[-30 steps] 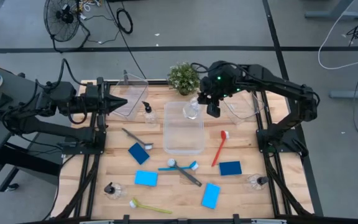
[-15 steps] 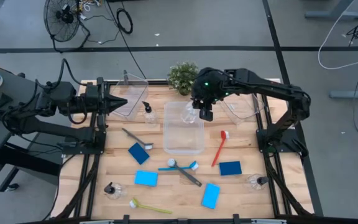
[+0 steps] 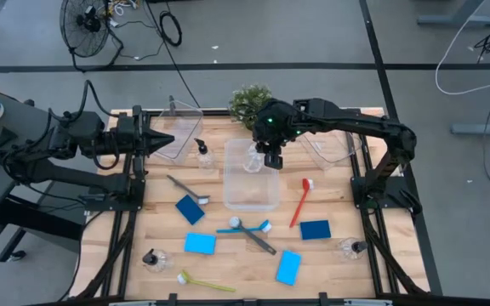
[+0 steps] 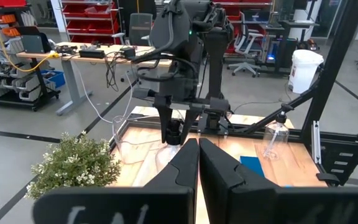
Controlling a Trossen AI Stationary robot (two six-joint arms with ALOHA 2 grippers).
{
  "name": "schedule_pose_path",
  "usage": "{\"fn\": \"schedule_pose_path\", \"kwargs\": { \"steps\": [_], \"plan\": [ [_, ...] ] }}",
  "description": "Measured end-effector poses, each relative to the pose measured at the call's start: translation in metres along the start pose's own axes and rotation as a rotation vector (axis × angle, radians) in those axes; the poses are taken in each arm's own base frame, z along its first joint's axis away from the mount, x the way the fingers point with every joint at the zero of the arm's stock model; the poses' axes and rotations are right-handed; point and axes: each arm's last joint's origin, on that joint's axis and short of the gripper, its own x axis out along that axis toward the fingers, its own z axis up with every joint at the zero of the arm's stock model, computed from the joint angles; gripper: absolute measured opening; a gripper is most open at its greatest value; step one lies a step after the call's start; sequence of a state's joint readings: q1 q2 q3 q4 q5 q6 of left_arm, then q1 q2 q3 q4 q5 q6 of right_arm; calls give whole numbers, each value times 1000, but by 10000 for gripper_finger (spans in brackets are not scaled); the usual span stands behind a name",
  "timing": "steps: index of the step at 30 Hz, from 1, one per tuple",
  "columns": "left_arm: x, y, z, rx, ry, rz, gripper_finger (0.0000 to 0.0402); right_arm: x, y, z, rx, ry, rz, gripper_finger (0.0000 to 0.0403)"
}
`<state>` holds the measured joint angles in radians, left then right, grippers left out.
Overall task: Pick & Place Kitchen Sink Supplies
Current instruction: Put the black soap dispenser into the right transparent bin
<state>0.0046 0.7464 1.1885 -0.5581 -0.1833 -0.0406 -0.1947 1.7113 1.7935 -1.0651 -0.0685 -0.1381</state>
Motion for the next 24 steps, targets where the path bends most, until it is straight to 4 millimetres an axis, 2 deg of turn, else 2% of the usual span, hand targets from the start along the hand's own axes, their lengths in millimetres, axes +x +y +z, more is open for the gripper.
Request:
{"fn": "schedule_pose_path", "kwargs": {
  "steps": [12,24],
  "plan": [
    [0,0,0,0,0,0,16,14,1,-8,16,50,8,127],
    [0,0,0,0,0,0,16,15,1,-8,8,49,8,128]
  ]
}}
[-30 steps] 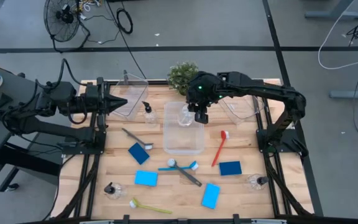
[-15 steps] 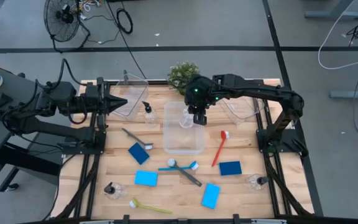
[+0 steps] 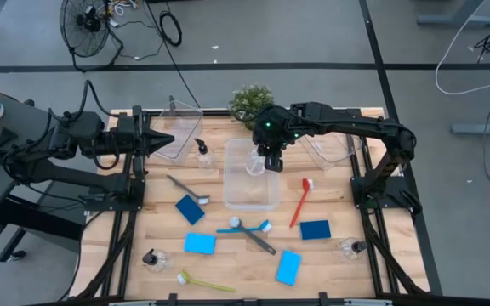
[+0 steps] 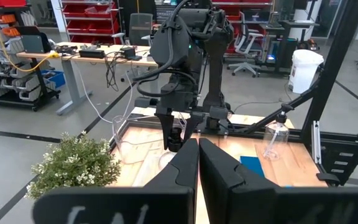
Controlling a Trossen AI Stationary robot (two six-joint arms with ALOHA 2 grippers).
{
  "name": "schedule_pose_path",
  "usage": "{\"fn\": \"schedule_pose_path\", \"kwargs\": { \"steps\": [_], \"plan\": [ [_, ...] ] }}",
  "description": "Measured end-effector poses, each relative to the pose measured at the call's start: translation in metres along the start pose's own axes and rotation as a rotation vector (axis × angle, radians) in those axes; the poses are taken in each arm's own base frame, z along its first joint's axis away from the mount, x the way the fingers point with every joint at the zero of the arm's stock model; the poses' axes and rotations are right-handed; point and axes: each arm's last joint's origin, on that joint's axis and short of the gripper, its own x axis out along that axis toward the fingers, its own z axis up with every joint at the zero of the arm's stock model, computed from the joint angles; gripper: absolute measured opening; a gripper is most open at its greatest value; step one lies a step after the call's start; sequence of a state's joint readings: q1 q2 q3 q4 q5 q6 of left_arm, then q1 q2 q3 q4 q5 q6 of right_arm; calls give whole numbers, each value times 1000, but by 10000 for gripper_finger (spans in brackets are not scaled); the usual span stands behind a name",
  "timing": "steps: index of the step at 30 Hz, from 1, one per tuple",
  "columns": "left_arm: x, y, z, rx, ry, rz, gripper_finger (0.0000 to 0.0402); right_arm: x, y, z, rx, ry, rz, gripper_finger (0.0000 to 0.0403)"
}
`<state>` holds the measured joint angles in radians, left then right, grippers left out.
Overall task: Pick & Place Kitchen Sink Supplies
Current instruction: Put the black soap dispenser into the right transparent bin
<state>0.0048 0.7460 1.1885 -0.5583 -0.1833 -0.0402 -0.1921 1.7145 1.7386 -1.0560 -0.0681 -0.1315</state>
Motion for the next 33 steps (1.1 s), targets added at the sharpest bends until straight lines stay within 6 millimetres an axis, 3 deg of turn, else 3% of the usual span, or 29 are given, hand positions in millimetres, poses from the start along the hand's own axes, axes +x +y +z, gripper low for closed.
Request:
{"fn": "schedule_pose_path", "kwargs": {
  "steps": [12,18,33],
  "plan": [
    [0,0,0,0,0,0,16,0,0,0,-1,-1,0,128],
    [0,0,0,0,0,0,16,-11,3,-1,-8,-26,2,128],
    [0,0,0,1,0,0,16,-89,9,-19,83,-212,-34,128]
  ]
}}
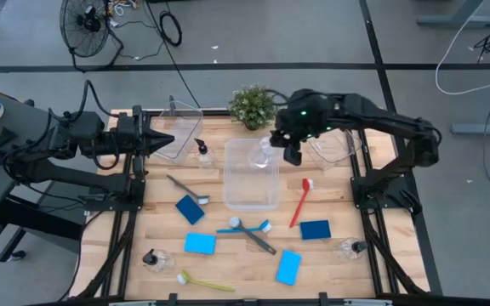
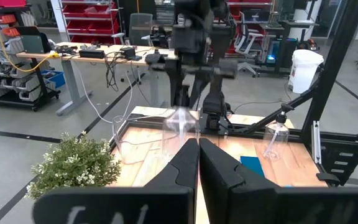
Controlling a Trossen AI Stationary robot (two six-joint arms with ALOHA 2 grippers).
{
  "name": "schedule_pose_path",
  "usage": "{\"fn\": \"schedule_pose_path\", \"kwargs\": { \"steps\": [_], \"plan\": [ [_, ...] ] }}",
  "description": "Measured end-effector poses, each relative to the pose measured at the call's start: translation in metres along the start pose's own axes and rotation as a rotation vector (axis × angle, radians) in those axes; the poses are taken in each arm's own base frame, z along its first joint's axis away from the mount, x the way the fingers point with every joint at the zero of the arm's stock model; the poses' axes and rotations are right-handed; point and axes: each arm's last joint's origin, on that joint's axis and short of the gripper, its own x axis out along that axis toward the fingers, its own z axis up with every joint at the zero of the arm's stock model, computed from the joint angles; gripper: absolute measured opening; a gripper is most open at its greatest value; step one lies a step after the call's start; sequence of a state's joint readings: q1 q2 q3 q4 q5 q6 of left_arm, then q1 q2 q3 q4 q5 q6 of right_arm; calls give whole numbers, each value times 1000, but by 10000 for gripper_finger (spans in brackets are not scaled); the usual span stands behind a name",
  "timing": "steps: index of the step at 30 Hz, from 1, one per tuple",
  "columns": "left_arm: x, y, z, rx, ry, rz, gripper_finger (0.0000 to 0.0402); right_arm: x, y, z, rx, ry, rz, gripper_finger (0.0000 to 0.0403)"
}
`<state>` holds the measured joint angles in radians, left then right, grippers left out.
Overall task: Pick & Place Kitchen Sink Supplies
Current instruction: Put the black soap dispenser into the right transparent bin
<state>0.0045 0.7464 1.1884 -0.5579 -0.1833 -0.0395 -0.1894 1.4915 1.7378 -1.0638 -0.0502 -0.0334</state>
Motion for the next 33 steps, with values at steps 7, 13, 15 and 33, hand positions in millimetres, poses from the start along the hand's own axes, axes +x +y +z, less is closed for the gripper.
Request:
{"fn": "schedule_pose_path", "kwargs": {
  "steps": [7,13,15,33],
  "plan": [
    [0,0,0,0,0,0,16,-38,-4,-9,10,-51,-151,128],
    [0,0,0,-1,-1,0,16,-64,-21,-24,74,-35,-252,128],
    [0,0,0,-1,-3,0,16,-71,-28,-28,108,-28,-277,128],
    [0,0,1,-2,-7,0,16,-100,-105,-64,253,112,-499,128]
  ]
}}
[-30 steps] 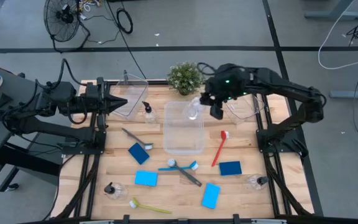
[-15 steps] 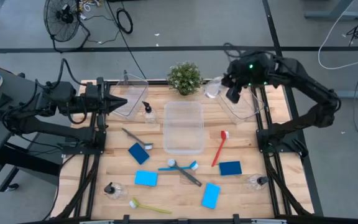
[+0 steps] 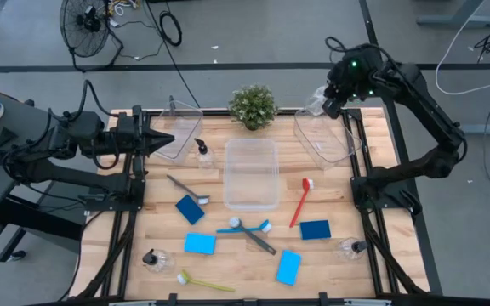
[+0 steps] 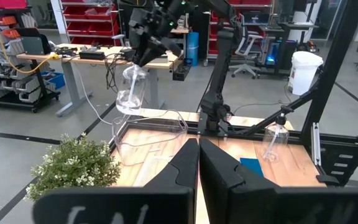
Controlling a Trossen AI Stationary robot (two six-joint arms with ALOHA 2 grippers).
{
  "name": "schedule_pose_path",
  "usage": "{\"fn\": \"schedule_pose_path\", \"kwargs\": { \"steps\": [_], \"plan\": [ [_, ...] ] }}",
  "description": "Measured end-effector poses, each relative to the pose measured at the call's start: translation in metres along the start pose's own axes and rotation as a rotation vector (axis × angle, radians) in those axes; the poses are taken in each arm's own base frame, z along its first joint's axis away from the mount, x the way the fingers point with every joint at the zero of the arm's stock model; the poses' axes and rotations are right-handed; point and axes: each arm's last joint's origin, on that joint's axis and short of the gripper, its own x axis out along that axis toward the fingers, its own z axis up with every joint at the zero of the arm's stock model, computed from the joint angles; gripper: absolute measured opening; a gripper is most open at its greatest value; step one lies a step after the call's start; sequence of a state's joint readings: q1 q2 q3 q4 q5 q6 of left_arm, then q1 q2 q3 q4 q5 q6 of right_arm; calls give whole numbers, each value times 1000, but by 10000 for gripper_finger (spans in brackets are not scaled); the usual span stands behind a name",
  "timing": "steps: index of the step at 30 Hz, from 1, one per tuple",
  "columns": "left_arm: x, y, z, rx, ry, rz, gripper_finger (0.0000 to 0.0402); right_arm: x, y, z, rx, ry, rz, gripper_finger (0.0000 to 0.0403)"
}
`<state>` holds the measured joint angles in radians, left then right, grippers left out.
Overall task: Pick & Place Kitchen Sink Supplies
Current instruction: Put the black soap dispenser into the right transparent bin
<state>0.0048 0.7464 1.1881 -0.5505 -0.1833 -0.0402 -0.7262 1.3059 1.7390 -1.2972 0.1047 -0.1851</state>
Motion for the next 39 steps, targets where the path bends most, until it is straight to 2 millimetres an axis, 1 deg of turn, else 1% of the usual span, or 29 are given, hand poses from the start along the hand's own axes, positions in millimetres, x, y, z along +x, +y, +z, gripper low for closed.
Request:
{"fn": "schedule_pose_path", "kwargs": {
  "steps": [8,17,21,28,39],
  "plan": [
    [0,0,0,0,-1,0,16,6,-29,-6,88,24,-18,128],
    [0,0,0,0,0,0,16,29,-47,-6,167,113,-23,128],
    [0,0,0,0,0,0,16,41,-51,-5,177,144,-21,128],
    [0,0,0,0,0,0,16,52,-55,-4,194,183,-18,127],
    [0,0,0,1,0,0,16,54,-57,-4,265,195,-59,127]
  ]
}}
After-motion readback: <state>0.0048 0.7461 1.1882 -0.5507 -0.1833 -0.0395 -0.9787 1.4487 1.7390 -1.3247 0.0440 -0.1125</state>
